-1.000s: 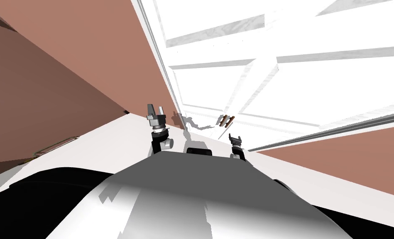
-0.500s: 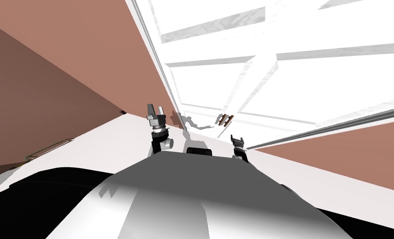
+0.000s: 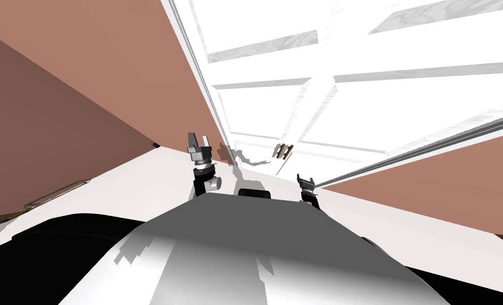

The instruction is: Pull the door open

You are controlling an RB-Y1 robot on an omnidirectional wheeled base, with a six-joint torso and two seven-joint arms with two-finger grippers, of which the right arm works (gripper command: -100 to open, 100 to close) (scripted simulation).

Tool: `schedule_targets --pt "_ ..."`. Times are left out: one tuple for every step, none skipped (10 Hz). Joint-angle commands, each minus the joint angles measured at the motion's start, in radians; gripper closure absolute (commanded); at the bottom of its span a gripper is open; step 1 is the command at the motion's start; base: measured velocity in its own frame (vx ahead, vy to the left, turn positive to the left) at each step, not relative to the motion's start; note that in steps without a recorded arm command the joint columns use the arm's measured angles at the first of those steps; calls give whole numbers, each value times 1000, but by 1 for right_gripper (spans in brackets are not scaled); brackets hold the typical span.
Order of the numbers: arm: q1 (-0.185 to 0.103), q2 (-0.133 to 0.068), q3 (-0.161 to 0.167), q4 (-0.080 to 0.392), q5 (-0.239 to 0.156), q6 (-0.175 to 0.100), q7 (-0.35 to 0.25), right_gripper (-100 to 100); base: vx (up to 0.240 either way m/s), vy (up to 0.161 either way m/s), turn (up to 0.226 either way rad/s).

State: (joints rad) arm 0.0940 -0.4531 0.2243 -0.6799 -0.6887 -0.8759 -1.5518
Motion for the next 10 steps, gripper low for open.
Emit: schedule_targets --pt "29 -18 -20 21 -10 0 3 -100 -106 -55 -194" --pt "29 -18 -20 21 -10 0 3 -100 -110 -45 -93" --pt "29 -18 -20 21 -10 0 3 -100 -54 -11 11" --pt "49 -34 -37 39 -19 4 6 -100 -67 -15 -143" --pt "49 -34 -37 39 -19 4 6 -100 -65 -26 -84" --pt "65 -48 -53 55 -27 8 9 -100 -62 -40 -108" --pt "73 -55 -61 63 -31 11 10 -100 -55 -55 -125" --pt "73 -55 -61 63 -31 11 10 -100 -32 -46 -28" --pt "80 -63 -71 72 -36 14 13 -100 -13 -40 -49" --pt "80 -63 -71 72 -36 14 13 -100 4 -26 -36"
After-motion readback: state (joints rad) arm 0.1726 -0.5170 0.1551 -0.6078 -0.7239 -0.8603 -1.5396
